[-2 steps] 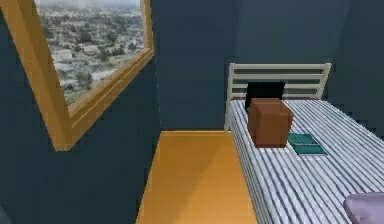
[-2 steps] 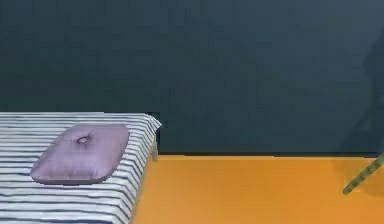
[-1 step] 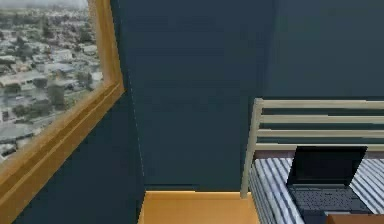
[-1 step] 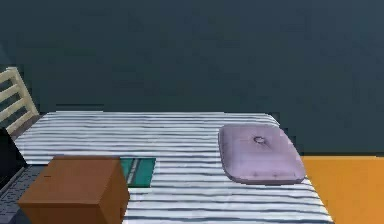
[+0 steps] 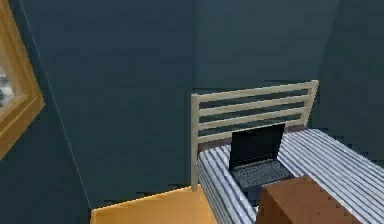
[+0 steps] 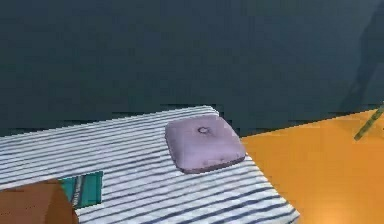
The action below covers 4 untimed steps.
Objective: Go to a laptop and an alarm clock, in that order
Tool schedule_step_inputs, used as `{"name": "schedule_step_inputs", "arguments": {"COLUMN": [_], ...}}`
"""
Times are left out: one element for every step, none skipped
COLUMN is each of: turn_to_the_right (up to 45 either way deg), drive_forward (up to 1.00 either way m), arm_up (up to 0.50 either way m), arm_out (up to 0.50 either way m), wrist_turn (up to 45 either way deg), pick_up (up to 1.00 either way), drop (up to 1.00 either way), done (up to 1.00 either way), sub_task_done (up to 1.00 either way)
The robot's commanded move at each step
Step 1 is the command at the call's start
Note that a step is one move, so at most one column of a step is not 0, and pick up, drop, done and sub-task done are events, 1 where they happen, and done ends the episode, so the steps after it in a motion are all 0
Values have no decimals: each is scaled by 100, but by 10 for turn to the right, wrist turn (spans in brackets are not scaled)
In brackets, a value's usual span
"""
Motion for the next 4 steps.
{"name": "schedule_step_inputs", "arguments": {"turn_to_the_right": [0,240,0,450], "drive_forward": [5,0,0,0], "arm_up": [0,0,0,0], "arm_out": [0,0,0,0], "wrist_turn": [0,0,0,0], "pick_up": [0,0,0,0], "drop": [0,0,0,0], "done": [0,0,0,0], "sub_task_done": [0,0,100,0]}}
